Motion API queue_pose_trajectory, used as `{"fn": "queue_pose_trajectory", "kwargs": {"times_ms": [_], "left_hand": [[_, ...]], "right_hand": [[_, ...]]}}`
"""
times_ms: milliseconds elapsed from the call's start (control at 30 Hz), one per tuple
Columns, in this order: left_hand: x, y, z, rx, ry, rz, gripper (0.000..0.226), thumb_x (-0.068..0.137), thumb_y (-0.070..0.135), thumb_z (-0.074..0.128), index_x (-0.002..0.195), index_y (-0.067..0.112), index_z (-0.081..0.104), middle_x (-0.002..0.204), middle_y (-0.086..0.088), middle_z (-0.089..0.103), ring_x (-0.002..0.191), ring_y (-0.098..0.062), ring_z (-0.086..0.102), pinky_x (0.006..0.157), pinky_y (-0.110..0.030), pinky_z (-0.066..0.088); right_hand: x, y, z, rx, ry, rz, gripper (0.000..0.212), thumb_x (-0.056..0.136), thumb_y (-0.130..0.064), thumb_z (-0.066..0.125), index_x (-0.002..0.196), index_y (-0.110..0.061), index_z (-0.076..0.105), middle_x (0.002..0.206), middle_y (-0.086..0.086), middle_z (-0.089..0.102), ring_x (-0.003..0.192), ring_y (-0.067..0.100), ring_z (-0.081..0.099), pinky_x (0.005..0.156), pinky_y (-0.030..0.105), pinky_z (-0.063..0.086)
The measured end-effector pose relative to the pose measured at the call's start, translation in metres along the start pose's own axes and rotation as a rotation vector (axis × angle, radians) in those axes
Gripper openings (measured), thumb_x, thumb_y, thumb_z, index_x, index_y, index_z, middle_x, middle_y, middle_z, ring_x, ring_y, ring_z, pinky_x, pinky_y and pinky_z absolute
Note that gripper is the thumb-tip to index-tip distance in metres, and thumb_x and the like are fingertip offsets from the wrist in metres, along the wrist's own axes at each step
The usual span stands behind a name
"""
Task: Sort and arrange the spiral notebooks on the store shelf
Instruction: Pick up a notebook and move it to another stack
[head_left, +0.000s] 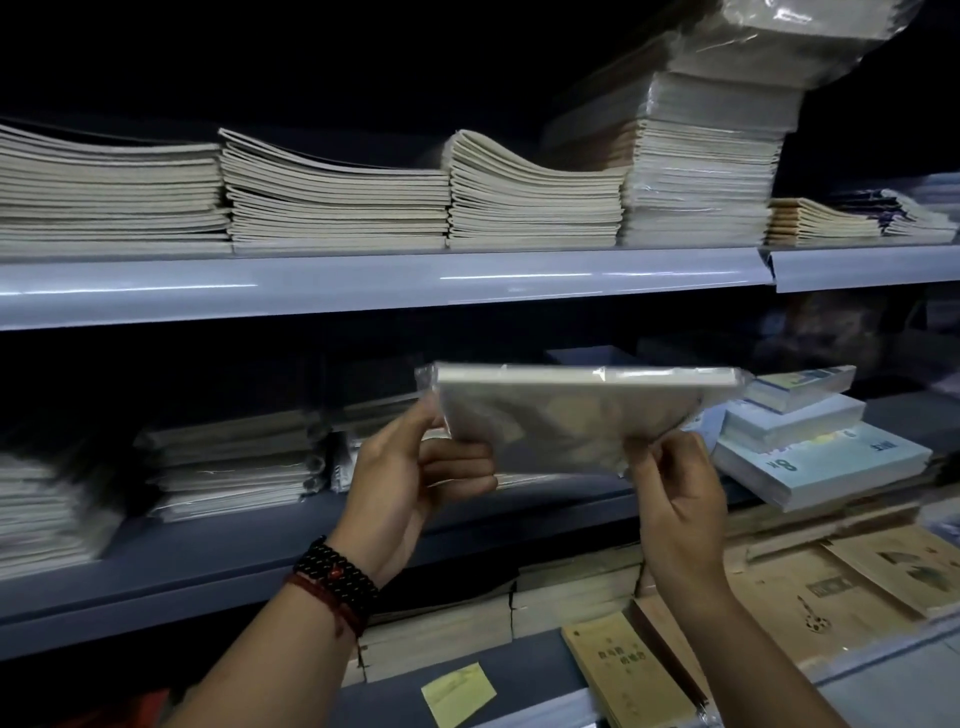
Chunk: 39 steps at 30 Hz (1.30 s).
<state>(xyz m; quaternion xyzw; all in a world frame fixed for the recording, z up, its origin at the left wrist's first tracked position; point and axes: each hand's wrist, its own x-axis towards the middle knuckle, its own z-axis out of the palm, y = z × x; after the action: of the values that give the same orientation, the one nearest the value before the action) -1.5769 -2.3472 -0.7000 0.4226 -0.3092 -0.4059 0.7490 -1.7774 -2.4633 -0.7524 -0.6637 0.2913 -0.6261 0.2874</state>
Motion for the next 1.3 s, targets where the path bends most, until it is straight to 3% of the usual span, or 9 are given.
{"fn": "queue_pose_trajectory", "kwargs": {"times_ms": [167, 300, 400, 567, 700, 833, 967, 1100, 1300], "left_hand": [[0.003, 0.0, -0.006, -0.019, 0.02, -0.061, 0.031, 0.077, 0.018, 0.074, 0.105, 0.004, 0.075, 0.101, -0.018, 0.069, 0.085, -0.03, 0.064, 0.062, -0.034, 0.055], [0.005, -0.005, -0.009, -0.001, 0.041, -0.041, 0.027, 0.089, -0.002, 0.064, 0.112, 0.006, 0.074, 0.089, -0.012, 0.074, 0.075, -0.022, 0.064, 0.061, -0.026, 0.052], [0.006, -0.005, -0.011, -0.051, 0.041, -0.018, 0.033, 0.089, -0.012, 0.06, 0.117, 0.002, 0.068, 0.093, -0.015, 0.076, 0.068, -0.016, 0.07, 0.061, -0.025, 0.059], [0.013, -0.006, -0.023, -0.094, 0.118, 0.023, 0.043, 0.087, -0.012, 0.063, 0.124, 0.01, 0.062, 0.105, -0.022, 0.075, 0.076, -0.025, 0.068, 0.069, -0.033, 0.061], [0.019, -0.011, -0.034, -0.088, 0.146, 0.005, 0.046, 0.088, -0.007, 0.066, 0.129, 0.011, 0.059, 0.105, -0.015, 0.076, 0.08, -0.02, 0.074, 0.07, -0.029, 0.061], [0.018, -0.011, -0.04, 0.002, 0.003, -0.163, 0.044, 0.087, 0.015, 0.07, 0.129, 0.005, 0.062, 0.12, -0.016, 0.072, 0.111, -0.03, 0.07, 0.093, -0.044, 0.057], [0.009, -0.01, -0.039, 0.29, -0.164, -0.329, 0.03, 0.091, 0.015, 0.069, 0.12, 0.006, 0.065, 0.115, -0.014, 0.074, 0.1, -0.035, 0.073, 0.061, -0.037, 0.063], [0.009, -0.018, -0.044, 0.287, -0.117, -0.255, 0.025, 0.092, 0.006, 0.069, 0.117, 0.004, 0.066, 0.109, -0.017, 0.075, 0.085, -0.035, 0.075, 0.058, -0.026, 0.061], [0.016, -0.024, -0.059, 0.445, 0.022, -0.149, 0.027, 0.085, 0.007, 0.078, 0.111, 0.006, 0.071, 0.089, -0.014, 0.063, 0.061, -0.021, 0.068, 0.048, -0.02, 0.049]], "right_hand": [[-0.002, 0.007, 0.007, 0.196, -0.043, 0.11, 0.028, 0.099, -0.007, 0.057, 0.121, -0.021, 0.066, 0.121, 0.004, 0.062, 0.117, 0.011, 0.06, 0.097, 0.023, 0.047], [-0.003, -0.001, 0.008, 0.283, -0.039, 0.231, 0.036, 0.099, 0.008, 0.046, 0.104, -0.023, 0.064, 0.1, -0.001, 0.064, 0.086, -0.008, 0.063, 0.086, 0.028, 0.047], [0.005, -0.01, 0.009, 0.502, -0.027, 0.386, 0.03, 0.101, -0.008, 0.05, 0.119, -0.022, 0.068, 0.109, -0.006, 0.074, 0.1, 0.004, 0.069, 0.078, 0.02, 0.054], [0.01, -0.013, 0.001, 0.592, -0.296, 0.702, 0.043, 0.1, -0.045, 0.046, 0.128, -0.02, 0.066, 0.121, 0.01, 0.071, 0.11, 0.029, 0.068, 0.085, 0.044, 0.053], [0.004, -0.01, 0.009, 0.502, -0.402, 0.682, 0.028, 0.093, -0.014, 0.064, 0.121, -0.013, 0.067, 0.12, 0.016, 0.069, 0.096, 0.029, 0.073, 0.059, 0.039, 0.059], [0.005, -0.007, 0.016, 0.589, -0.332, 0.657, 0.039, 0.091, -0.006, 0.064, 0.128, -0.017, 0.063, 0.12, 0.011, 0.07, 0.106, 0.029, 0.07, 0.066, 0.04, 0.06], [0.008, -0.007, 0.016, 0.575, -0.268, 0.609, 0.038, 0.092, -0.005, 0.064, 0.127, -0.021, 0.062, 0.114, 0.007, 0.073, 0.103, 0.027, 0.071, 0.068, 0.039, 0.061], [0.008, -0.006, 0.018, 0.493, -0.28, 0.589, 0.039, 0.093, -0.012, 0.065, 0.128, -0.029, 0.061, 0.119, 0.006, 0.069, 0.104, 0.03, 0.07, 0.068, 0.044, 0.06], [0.007, -0.006, 0.024, 0.392, -0.475, 0.583, 0.059, 0.091, -0.006, 0.067, 0.134, -0.043, 0.05, 0.105, 0.007, 0.073, 0.058, 0.032, 0.057, 0.048, 0.035, 0.046]]}}
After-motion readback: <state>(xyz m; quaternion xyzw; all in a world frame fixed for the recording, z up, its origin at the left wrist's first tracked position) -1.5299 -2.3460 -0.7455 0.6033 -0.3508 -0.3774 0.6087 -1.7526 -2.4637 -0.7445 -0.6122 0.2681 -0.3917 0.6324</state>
